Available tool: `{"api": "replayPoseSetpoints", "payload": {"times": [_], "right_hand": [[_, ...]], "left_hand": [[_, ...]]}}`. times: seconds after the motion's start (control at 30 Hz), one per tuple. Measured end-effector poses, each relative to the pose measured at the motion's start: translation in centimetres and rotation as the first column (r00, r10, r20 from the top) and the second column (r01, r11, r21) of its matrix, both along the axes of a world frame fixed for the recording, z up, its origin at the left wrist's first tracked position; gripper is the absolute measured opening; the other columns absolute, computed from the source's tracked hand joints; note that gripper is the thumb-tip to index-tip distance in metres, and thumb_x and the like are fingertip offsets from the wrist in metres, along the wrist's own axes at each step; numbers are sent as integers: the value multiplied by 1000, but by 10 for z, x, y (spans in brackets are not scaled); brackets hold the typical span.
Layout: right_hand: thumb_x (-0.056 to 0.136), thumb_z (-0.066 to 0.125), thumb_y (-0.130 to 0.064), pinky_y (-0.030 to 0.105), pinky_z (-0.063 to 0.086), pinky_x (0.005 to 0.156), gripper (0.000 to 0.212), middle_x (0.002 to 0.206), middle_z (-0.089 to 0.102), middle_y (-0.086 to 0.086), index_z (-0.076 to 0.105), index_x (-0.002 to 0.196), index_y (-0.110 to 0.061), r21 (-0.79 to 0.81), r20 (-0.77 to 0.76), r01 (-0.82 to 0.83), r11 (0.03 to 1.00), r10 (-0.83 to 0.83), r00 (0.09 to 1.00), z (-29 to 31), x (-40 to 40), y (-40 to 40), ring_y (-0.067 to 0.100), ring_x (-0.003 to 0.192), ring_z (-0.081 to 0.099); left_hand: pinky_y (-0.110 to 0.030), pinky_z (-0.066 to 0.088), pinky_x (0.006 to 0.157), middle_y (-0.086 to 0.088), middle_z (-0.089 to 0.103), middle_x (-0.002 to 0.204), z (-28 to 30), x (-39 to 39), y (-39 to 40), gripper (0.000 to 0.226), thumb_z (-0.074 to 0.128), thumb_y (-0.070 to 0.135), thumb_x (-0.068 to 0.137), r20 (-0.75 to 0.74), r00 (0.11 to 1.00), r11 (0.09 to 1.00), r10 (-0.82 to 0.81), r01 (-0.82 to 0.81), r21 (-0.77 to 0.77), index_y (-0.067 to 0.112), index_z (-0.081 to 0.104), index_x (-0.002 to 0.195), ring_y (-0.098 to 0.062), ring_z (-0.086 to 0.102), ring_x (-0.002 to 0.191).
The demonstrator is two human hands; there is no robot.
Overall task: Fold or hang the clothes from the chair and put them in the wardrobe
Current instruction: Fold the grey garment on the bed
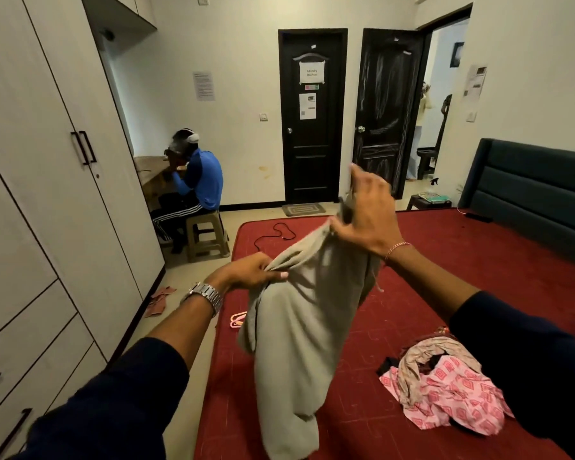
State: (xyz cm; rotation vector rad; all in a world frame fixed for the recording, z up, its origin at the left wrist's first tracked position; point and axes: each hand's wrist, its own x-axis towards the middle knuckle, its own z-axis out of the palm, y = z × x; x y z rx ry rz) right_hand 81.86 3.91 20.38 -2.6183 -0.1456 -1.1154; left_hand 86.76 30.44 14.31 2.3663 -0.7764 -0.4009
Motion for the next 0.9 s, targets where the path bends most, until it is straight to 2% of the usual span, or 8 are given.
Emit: {"api": "replayPoseSetpoints", "payload": {"times": [0.1, 0.17, 0.27, 0.47, 0.6, 0.73, 0.8, 0.9], "right_hand": [[79, 73, -56, 59, 19, 120, 110, 157, 34, 13, 9, 160, -19, -359, -274, -199, 912, 101, 956, -7, 1, 28, 34, 147, 26], [85, 75, -42, 47, 43, 102, 82, 131, 60, 13, 35, 151, -15, -205, -498, -359, 910, 219, 839, -13, 5, 39, 33, 120, 55], [96, 64, -25, 27, 37, 64, 13, 76, 58, 1, 62, 92, -12, -69, -508, -418, 906, 329, 796, -9, 3, 39, 19, 68, 51], [92, 58, -7, 31, 46, 62, 22, 75, 63, 0, 63, 77, -22, 80, -353, -426, 901, 426, 833, -4, -2, 33, 20, 70, 58], [93, 62, -14, 27, 49, 64, 28, 76, 68, -4, 69, 76, -35, 323, -443, -482, 814, 580, 684, 3, -14, 23, 9, 73, 62], [94, 71, -24, 30, 51, 71, 6, 83, 69, -4, 75, 90, -23, 495, -726, -493, 715, 652, 217, -4, -22, 26, 11, 78, 63], [93, 70, -25, 43, 57, 83, 24, 103, 72, 8, 74, 114, -14, 598, -741, -408, 690, 670, 47, -7, -23, 28, 25, 93, 68], [93, 69, -24, 49, 59, 86, 31, 110, 72, 13, 70, 120, -10, 592, -649, -395, 702, 706, 282, -6, -14, 29, 28, 101, 70]], "left_hand": [[-24, 31, 51, 6, 47, 62, 25, 0, -15, 27, 61, 31, 99, 118, 990, 995, -83, 89, -49, 17, 62, 77, -6, 38, 51], [-24, 41, 56, 3, 60, 68, 41, -3, -27, 19, 62, 27, 98, 173, 978, 988, -116, 131, -79, 15, 69, 85, -4, 49, 57], [-30, 52, 72, -8, 72, 92, 56, -1, -32, 19, 66, 22, 96, 186, 979, 974, -83, 119, -193, 8, 72, 107, -10, 63, 77], [-35, 38, 87, 7, 59, 73, 25, 13, -9, 18, 75, 27, 85, 200, 980, 976, 12, -56, 213, 24, 59, 76, -7, 52, 70], [-41, 34, 96, 4, 62, 93, 7, 14, 1, 17, 66, 39, 90, 478, 867, 851, 142, -354, 388, 27, 65, 102, -19, 60, 97], [-37, 47, 76, -6, 68, 112, 15, 16, -4, 23, 58, 16, 95, 650, 727, 893, 222, -419, 163, 21, 64, 116, -29, 63, 106], [-43, 52, 87, -8, 67, 118, 14, 17, -4, 29, 59, 12, 95, 502, 834, 972, 228, -223, -72, 16, 59, 123, -31, 63, 110], [-27, 53, 94, 0, 63, 117, 23, -1, -9, 27, 53, 8, 102, 85, 981, 863, 174, -110, -493, 14, 54, 129, -15, 61, 108]]}}
